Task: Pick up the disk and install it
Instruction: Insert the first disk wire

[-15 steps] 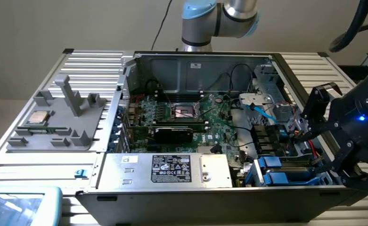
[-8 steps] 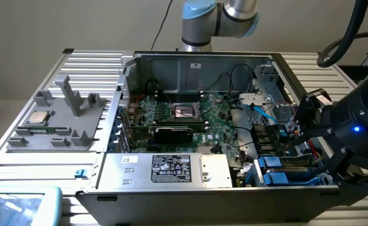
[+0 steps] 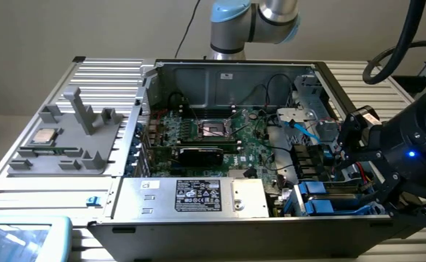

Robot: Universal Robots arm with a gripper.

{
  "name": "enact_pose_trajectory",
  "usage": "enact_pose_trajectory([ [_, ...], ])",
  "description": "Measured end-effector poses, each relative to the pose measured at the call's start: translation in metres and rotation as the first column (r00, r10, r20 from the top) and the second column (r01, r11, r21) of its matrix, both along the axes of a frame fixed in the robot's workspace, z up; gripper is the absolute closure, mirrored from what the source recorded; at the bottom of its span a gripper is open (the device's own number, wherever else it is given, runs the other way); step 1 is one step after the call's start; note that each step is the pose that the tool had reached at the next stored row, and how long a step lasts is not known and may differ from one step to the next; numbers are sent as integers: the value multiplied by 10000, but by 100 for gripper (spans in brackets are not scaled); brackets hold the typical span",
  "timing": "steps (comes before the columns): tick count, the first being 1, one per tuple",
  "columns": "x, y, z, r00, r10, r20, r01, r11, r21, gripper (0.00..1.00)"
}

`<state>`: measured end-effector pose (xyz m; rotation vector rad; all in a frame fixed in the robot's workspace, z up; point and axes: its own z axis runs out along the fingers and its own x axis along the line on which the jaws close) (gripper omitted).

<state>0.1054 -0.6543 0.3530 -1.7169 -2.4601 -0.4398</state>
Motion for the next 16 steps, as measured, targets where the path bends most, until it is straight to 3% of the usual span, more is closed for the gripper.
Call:
enact_pose_trajectory([
  [4, 30, -2, -11, 9999, 116, 98, -116, 9999, -3, 44],
  [8, 38, -11, -35, 9995, 200, 257, -200, 9998, -5, 44],
  [11, 37, -24, -62, 9992, 224, 340, -224, 9997, -6, 44],
  [16, 37, -28, -72, 9990, 231, 372, -230, 9997, -38, 44],
])
